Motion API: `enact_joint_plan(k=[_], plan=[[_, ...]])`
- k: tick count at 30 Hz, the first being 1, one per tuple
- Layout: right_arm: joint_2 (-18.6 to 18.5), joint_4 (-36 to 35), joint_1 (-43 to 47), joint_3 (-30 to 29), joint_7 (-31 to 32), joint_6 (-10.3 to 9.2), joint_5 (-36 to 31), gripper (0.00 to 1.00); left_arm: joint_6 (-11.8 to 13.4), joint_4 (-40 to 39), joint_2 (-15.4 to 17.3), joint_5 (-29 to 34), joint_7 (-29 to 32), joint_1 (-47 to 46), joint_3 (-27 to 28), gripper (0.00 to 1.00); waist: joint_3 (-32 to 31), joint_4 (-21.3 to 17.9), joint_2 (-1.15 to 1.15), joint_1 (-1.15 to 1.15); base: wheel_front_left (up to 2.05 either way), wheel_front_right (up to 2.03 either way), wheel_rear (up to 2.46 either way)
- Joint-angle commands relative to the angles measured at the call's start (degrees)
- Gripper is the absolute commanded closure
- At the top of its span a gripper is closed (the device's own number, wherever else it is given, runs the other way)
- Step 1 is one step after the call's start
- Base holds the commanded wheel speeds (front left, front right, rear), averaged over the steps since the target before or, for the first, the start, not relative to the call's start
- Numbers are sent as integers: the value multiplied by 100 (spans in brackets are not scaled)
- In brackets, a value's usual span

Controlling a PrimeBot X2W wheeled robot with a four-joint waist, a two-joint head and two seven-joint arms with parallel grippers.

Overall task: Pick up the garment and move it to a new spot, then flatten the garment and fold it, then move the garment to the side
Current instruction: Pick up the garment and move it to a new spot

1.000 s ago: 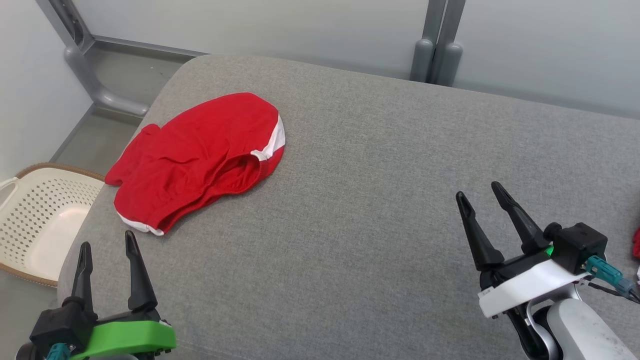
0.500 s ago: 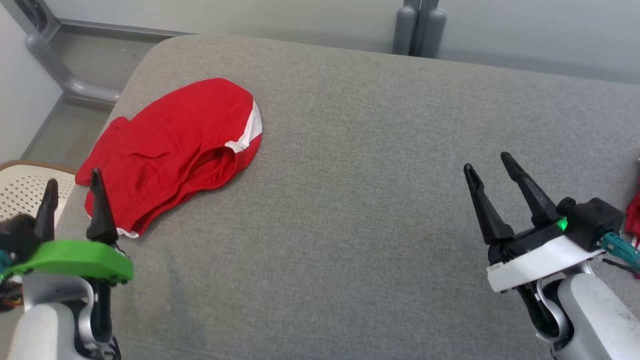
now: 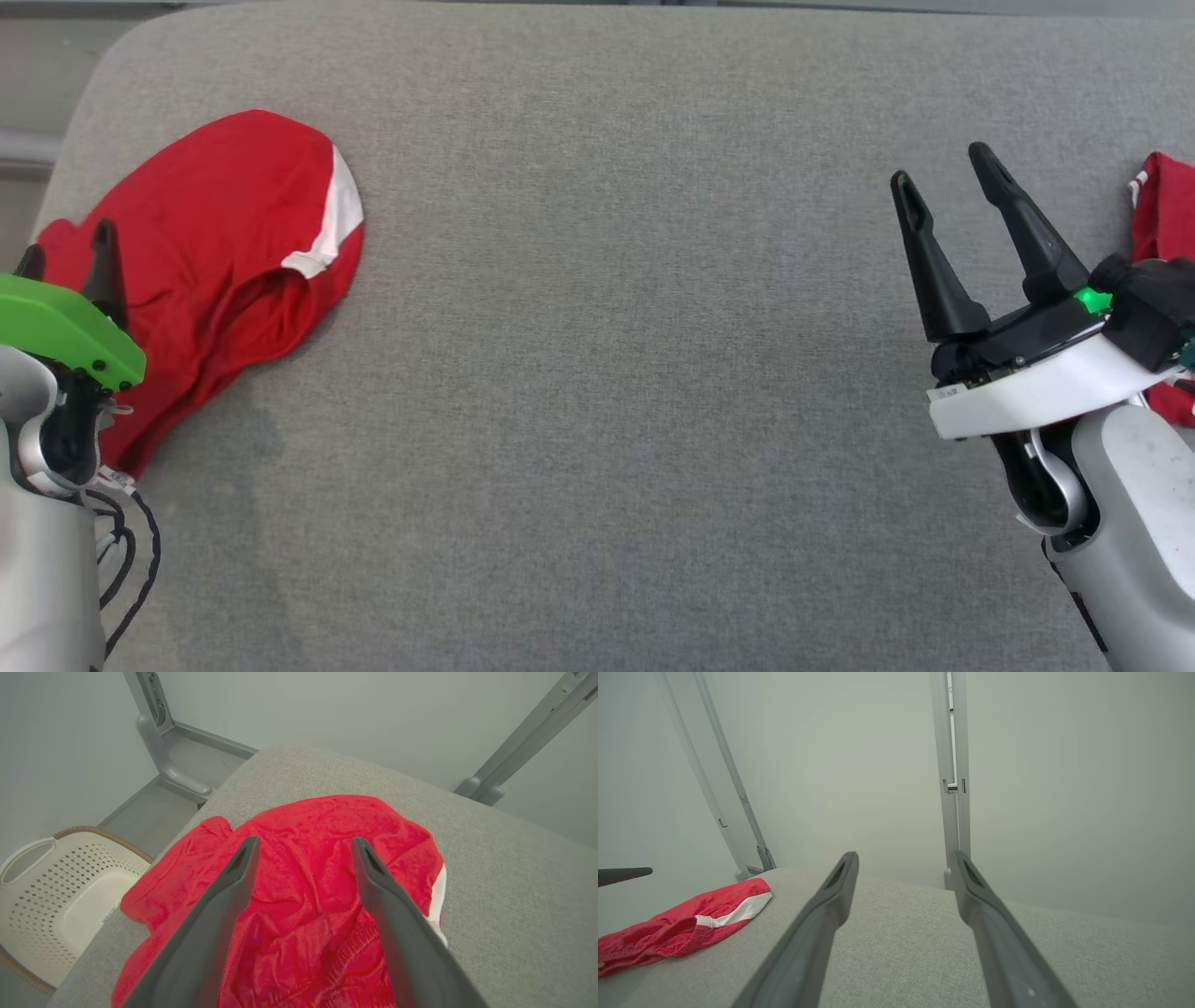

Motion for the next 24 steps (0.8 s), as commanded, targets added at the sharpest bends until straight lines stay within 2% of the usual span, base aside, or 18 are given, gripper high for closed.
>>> enact_joint_plan(k=[1,8,13,14,15,16,17,24], plan=[[32,-47,-122,-23,-12,3,27,0,-43,255,88,-54,43,-167,-3,0,433,-448,0,0,0,0,0],[99,-118,-291,-5,-13,3,30,0,-153,1598,68,-39,344,-458,-211,0,685,-724,0,0,0,0,0],[142,-137,-264,-77,-13,3,5,0,-382,2334,-166,-190,799,-380,-442,0,682,-802,0,0,0,0,0],[148,-132,-249,-81,-13,3,3,0,-408,2405,-195,-214,825,-384,-473,3,667,-804,0,0,0,0,0],[155,-117,-223,-89,-13,3,0,0,-439,2474,-212,-222,810,-378,-505,35,640,-802,0,0,0,0,0],[159,-102,-207,-90,-13,3,-6,0,-461,2509,-210,-203,757,-380,-542,56,620,-799,0,0,0,0,0],[169,-90,-190,-92,-13,3,-11,0,-482,2534,-208,-197,667,-391,-559,100,592,-794,0,0,0,0,0],[230,-13,-112,-30,-13,3,-53,0,-520,2535,71,-38,38,-550,-689,100,310,-734,0,0,0,0,0]])
